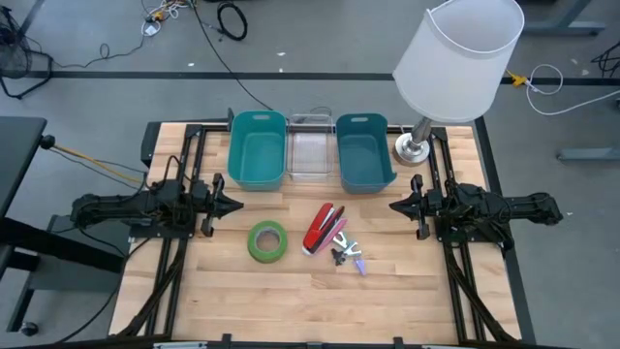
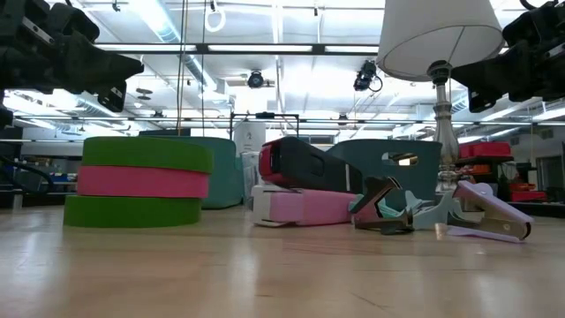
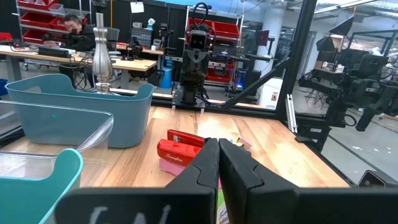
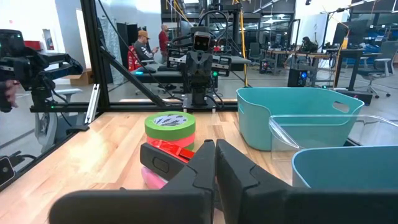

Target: Pick and place Stapler, Stapler remover, tape

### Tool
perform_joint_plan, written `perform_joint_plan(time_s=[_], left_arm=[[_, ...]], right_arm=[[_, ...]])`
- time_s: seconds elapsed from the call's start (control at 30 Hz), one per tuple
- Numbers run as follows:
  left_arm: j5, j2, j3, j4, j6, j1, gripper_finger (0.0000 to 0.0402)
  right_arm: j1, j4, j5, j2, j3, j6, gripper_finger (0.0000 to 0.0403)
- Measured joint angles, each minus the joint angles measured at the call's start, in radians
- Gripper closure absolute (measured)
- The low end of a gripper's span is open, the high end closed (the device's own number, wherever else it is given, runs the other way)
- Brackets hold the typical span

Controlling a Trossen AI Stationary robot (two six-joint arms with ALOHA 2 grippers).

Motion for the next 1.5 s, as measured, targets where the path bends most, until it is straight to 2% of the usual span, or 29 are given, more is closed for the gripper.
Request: perform_joint_plan(time_s=[0.2,0.37,0.57,0.83,0.97,1.13,1.3,1.5], left_arm=[[-0.001,0.0,0.0,0.01,0.0,0.0,0.039],[-0.046,0.0,0.0,0.114,0.0,0.0,0.039],[-0.05,0.0,0.002,0.234,-0.028,0.0,0.039],[-0.101,0.001,0.08,0.228,-0.026,0.0,0.0397],[-0.127,0.001,0.143,0.203,-0.026,0.0,0.0398],[-0.162,0.022,0.257,0.089,-0.025,0.0,0.0399],[-0.178,0.104,0.408,-0.037,0.01,0.0,0.0399],[-0.172,0.218,0.579,-0.083,0.015,0.0,0.0398]], right_arm=[[0.0,0.0,0.0,0.0,0.0,0.0,0.0387],[0.0,0.0,0.0,0.0,0.0,0.0,0.0387],[0.0,0.0,0.0,0.0,0.0,0.0,0.0387],[0.0,0.0,0.0,0.0,0.0,0.0,0.0387],[0.0,0.0,0.0,0.0,0.0,0.0,0.0387],[0.0,0.0,0.0,0.0,0.0,0.0,0.0387],[0.0,0.0,0.0,0.0,0.0,0.0,0.0387],[0.0,0.0,0.0,0.0,0.0,0.0,0.0387]])
